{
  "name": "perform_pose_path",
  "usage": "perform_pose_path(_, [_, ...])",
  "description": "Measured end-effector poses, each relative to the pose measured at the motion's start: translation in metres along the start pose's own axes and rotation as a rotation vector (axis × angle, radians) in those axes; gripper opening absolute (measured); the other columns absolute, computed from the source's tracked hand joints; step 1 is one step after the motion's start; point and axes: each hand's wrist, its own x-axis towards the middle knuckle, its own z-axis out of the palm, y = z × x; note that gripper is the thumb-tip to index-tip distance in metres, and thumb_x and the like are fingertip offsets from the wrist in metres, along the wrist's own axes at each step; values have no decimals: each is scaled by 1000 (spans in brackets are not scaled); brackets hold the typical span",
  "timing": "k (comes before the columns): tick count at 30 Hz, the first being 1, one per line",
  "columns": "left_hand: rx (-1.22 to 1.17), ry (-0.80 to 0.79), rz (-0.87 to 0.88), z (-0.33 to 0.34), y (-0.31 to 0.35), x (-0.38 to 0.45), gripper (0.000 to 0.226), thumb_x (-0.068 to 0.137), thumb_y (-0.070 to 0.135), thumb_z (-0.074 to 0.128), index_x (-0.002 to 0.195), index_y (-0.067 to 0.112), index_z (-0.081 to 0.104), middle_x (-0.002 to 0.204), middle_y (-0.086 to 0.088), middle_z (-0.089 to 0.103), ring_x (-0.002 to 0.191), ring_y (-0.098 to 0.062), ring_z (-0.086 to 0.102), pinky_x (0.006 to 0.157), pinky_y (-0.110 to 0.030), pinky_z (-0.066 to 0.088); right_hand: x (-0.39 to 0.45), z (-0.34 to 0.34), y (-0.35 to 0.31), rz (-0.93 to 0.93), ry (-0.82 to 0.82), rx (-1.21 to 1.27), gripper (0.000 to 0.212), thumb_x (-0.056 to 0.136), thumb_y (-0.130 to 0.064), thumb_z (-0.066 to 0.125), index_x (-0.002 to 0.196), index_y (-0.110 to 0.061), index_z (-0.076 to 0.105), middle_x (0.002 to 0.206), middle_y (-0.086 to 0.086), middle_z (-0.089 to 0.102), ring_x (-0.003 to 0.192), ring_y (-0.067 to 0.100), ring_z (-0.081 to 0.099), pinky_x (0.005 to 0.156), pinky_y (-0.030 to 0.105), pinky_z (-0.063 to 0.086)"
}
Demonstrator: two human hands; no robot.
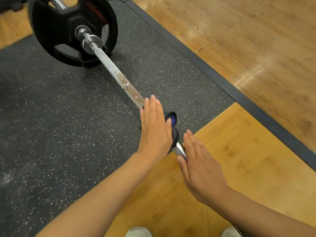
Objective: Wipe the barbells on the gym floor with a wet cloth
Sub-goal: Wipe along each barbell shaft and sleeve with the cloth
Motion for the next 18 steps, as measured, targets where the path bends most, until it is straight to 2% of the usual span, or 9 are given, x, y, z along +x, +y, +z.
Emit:
perform_pose_path(2, [6, -4, 91, 3, -1, -10, 64, 101, 32, 15, 152, -6, 13, 162, -20, 6, 151, -32, 1, 123, -49, 3, 0, 1, 0, 5, 3, 5, 58, 104, -38, 31, 146, 1, 42, 152, 17, 43, 138, 28, 46, 112, 36, 27])
perform_pose_path(5, [66, 29, 112, 0, -14, 6, 62, 101, 31, 18, 149, -6, 28, 159, -20, 22, 149, -32, 17, 123, -48, 7, -1, 0, -1, -2, 12, -10, 58, 105, -38, 30, 145, 1, 44, 151, 18, 44, 137, 28, 47, 112, 38, 26])
perform_pose_path(10, [34, 87, 26, -3, -19, 20, 61, 101, 30, 19, 147, -7, 33, 157, -22, 25, 149, -34, 16, 123, -49, 7, -1, 0, 0, -13, 32, -31, 57, 105, -38, 30, 140, 2, 50, 147, 19, 49, 133, 30, 52, 110, 39, 27])
perform_pose_path(12, [25, 74, 75, 2, -7, 3, 58, 101, 27, 22, 145, -10, 35, 156, -24, 28, 148, -36, 17, 121, -53, 10, 0, 1, 1, -21, 38, -53, 57, 104, -37, 30, 138, 3, 53, 144, 20, 52, 130, 32, 55, 108, 40, 29])
perform_pose_path(15, [92, 36, 230, 4, -9, -6, 55, 102, 24, 25, 140, -11, 41, 149, -25, 39, 142, -38, 32, 120, -52, 18, 1, 5, 1, -36, 54, -87, 56, 103, -35, 32, 134, 4, 56, 140, 22, 55, 125, 34, 58, 107, 42, 31])
perform_pose_path(18, [129, 56, 148, -6, -26, 21, 57, 102, 27, 21, 141, -10, 41, 149, -25, 39, 142, -38, 33, 121, -49, 15, 1, 4, 1, -39, 61, -125, 57, 103, -36, 30, 133, 3, 58, 139, 21, 57, 124, 33, 59, 110, 44, 38])
